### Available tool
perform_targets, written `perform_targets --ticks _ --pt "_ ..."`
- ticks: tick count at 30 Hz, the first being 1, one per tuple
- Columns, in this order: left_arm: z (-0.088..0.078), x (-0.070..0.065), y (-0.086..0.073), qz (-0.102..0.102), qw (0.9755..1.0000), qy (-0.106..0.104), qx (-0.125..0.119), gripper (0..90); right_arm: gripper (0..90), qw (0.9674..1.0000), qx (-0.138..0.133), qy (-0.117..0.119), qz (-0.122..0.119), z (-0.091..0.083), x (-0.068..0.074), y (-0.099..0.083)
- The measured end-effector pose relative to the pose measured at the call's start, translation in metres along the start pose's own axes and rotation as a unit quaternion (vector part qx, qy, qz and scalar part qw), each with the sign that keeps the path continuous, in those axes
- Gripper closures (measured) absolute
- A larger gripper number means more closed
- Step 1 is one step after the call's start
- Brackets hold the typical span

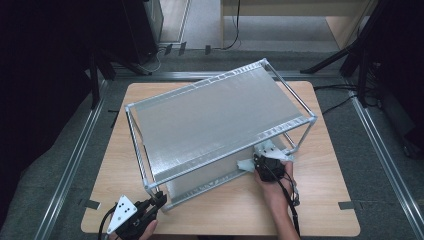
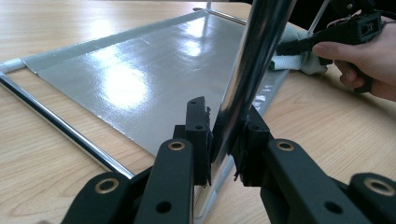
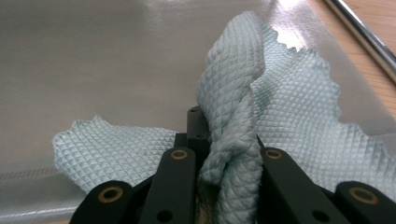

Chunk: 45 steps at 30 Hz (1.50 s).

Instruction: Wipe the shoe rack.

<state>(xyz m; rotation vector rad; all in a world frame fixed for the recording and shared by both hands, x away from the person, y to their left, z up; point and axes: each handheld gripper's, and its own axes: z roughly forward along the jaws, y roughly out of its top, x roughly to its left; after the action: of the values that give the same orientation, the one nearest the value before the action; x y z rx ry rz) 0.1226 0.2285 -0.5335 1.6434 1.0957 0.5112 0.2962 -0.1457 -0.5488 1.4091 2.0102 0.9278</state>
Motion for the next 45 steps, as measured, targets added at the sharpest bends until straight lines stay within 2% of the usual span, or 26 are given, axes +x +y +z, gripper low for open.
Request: perform_targets --ticks 3,8,12,13,16,19,22,23,26,27,28,30,31,36,39,41,45 --pt "0.0 0.0 0.0 0.0 1.0 0.0 0.0 78.1 82.1 0.9999 -0.001 0.014 -0.008 -0.001 0.01 -0.002" --pt "0.001 -0.001 0.0 0.001 1.0 0.001 0.0 78.1 82.1 0.9986 -0.003 0.043 -0.03 -0.003 0.039 -0.006" --pt "0.001 -0.002 0.0 0.0 1.0 -0.001 0.0 78.1 82.1 0.9962 -0.005 0.071 -0.051 -0.005 0.068 -0.009" --pt "0.001 -0.002 0.0 0.0 1.0 -0.001 0.0 78.1 82.1 0.9947 -0.005 0.083 -0.06 -0.006 0.079 -0.01" --pt "0.001 -0.003 0.0 0.001 1.0 -0.002 0.001 78.0 82.1 0.992 -0.006 0.102 -0.074 -0.008 0.099 -0.012" --pt "0.002 -0.004 0.0 0.0 1.0 -0.004 0.0 78.0 82.0 0.9874 -0.005 0.131 -0.089 -0.011 0.125 -0.015" --pt "0.003 -0.005 0.0 0.002 1.0 -0.005 0.001 78.0 82.0 0.9826 -0.005 0.157 -0.099 -0.013 0.143 -0.016" --pt "0.003 -0.006 0.0 0.002 1.0 -0.006 0.001 78.0 82.0 0.9802 -0.005 0.17 -0.101 -0.014 0.151 -0.017" --pt "0.003 -0.006 0.0 0.002 1.0 -0.007 0.001 78.0 81.9 0.9739 -0.01 0.193 -0.119 -0.016 0.166 -0.02" --pt "0.003 -0.005 0.0 0.002 1.0 -0.007 0.0 78.0 81.9 0.97 -0.01 0.204 -0.132 -0.018 0.173 -0.021" --pt "0.003 -0.005 0.0 0.002 1.0 -0.007 0.001 78.0 81.9 0.9689 -0.011 0.205 -0.138 -0.018 0.175 -0.022" --pt "0.003 -0.005 0.0 0.003 1.0 -0.008 0.001 78.1 81.9 0.9681 -0.009 0.209 -0.138 -0.017 0.173 -0.021" --pt "0.003 -0.005 0.0 0.003 1.0 -0.008 0.001 78.0 81.9 0.9688 -0.009 0.206 -0.138 -0.017 0.169 -0.02" --pt "0.003 -0.005 0.0 0.003 1.0 -0.008 0.001 78.0 81.8 0.9766 -0.005 0.168 -0.134 -0.017 0.143 -0.017" --pt "0.003 -0.005 0.0 0.003 1.0 -0.008 0.001 78.0 81.8 0.9847 -0.006 0.13 -0.115 -0.017 0.111 -0.015" --pt "0.003 -0.006 0.0 0.003 1.0 -0.007 0.001 78.0 82.0 0.9898 -0.006 0.112 -0.088 -0.017 0.086 -0.016" --pt "0.003 -0.006 -0.001 0.005 1.0 -0.007 0.001 78.1 81.9 0.9965 -0.009 0.065 -0.052 -0.022 0.037 -0.015"
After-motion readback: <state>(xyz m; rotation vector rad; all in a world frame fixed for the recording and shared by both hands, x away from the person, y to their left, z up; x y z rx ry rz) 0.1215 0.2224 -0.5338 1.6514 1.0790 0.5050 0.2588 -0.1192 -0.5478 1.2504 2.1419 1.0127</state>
